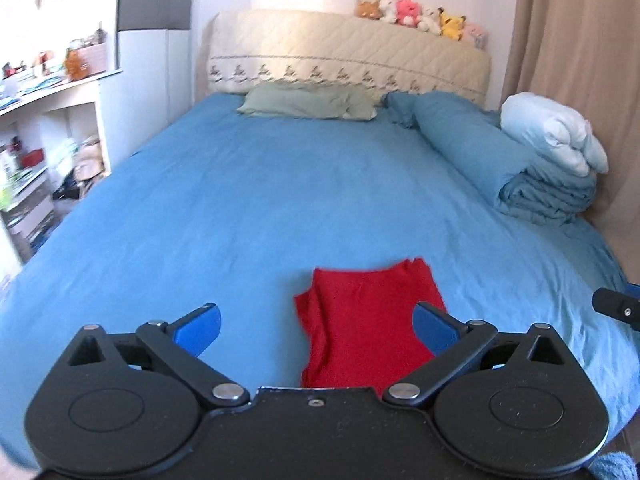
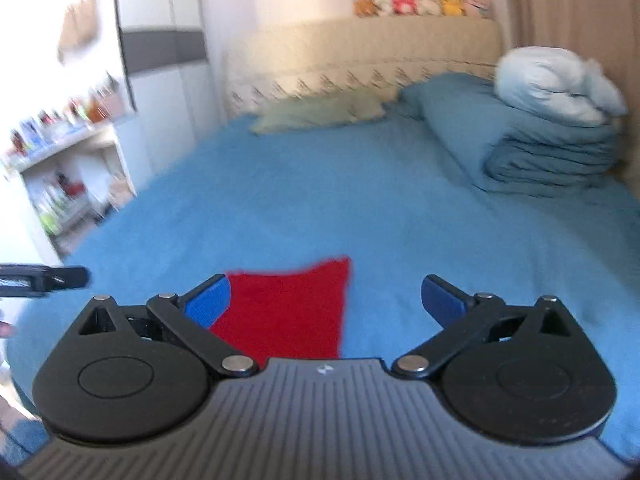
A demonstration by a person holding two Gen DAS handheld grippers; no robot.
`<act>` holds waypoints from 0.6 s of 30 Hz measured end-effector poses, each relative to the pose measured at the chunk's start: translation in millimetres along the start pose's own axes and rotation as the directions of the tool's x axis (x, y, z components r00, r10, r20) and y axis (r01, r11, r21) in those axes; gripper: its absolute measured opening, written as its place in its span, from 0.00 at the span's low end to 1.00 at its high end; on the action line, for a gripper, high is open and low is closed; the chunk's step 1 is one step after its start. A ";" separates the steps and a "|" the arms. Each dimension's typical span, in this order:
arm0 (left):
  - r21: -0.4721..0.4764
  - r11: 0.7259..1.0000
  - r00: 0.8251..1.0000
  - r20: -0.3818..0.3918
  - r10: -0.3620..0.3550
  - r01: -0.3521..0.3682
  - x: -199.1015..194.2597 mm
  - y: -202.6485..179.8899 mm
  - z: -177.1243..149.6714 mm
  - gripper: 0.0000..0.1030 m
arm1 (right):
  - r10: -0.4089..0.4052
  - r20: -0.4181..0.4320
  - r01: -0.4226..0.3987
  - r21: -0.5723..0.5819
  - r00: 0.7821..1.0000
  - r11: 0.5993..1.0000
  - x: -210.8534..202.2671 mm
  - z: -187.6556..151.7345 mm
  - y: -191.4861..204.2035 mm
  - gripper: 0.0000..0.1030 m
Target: Fold small clothes
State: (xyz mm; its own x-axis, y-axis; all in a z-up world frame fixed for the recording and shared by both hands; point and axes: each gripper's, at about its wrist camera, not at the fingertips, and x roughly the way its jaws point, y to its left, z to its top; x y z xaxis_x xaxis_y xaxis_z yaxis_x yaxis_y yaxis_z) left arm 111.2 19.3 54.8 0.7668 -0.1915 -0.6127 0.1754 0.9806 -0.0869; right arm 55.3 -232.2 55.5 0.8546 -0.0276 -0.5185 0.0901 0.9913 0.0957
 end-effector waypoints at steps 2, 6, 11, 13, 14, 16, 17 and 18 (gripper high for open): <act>0.001 1.000 1.000 -0.020 0.018 -0.018 -17.9 -2.2 -12.3 1.00 | -0.050 -0.045 0.049 -0.027 0.998 0.998 -15.0 -5.0 9.6 1.00; 0.027 0.997 0.996 -0.047 0.073 -0.072 -41.0 -8.1 -35.7 1.00 | -0.087 -0.118 0.082 -0.048 0.989 0.995 -39.5 -24.5 22.5 1.00; 0.037 0.995 0.991 -0.095 0.095 -0.091 -54.0 -10.0 -63.9 1.00 | -0.113 -0.175 0.108 -0.035 0.978 0.994 -56.0 -54.9 27.9 1.00; 0.040 0.995 0.990 -0.107 0.093 -0.090 -56.1 -11.2 -70.6 1.00 | -0.130 -0.190 0.123 -0.052 0.973 0.991 -61.1 -67.3 31.2 1.00; 0.043 0.995 0.990 -0.109 0.093 -0.089 -57.2 -11.9 -72.4 1.00 | -0.138 -0.200 0.129 -0.058 0.970 0.990 -62.1 -72.5 32.8 1.00; 0.057 0.995 0.990 -0.111 0.093 -0.087 -58.0 -14.8 -75.5 1.00 | -0.139 -0.219 0.129 -0.059 0.966 0.990 -62.6 -80.5 34.1 1.00; 0.068 0.994 0.990 -0.110 0.092 -0.085 -58.0 -17.0 -76.6 1.00 | -0.137 -0.225 0.128 -0.055 0.965 0.990 -62.1 -83.2 34.4 1.00; 0.075 0.994 0.990 -0.109 0.091 -0.083 -57.3 -17.6 -76.9 1.00 | -0.138 -0.230 0.129 -0.051 0.963 0.990 -61.5 -84.9 34.6 1.00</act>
State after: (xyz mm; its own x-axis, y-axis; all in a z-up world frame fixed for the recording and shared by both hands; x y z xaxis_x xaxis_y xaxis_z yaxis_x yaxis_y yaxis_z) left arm 16.7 16.2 31.0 0.7077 -0.0957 -0.7000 0.1571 0.9873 0.0239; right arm -37.5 -185.2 18.6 0.6933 -0.1336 -0.7081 0.1736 0.9847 -0.0158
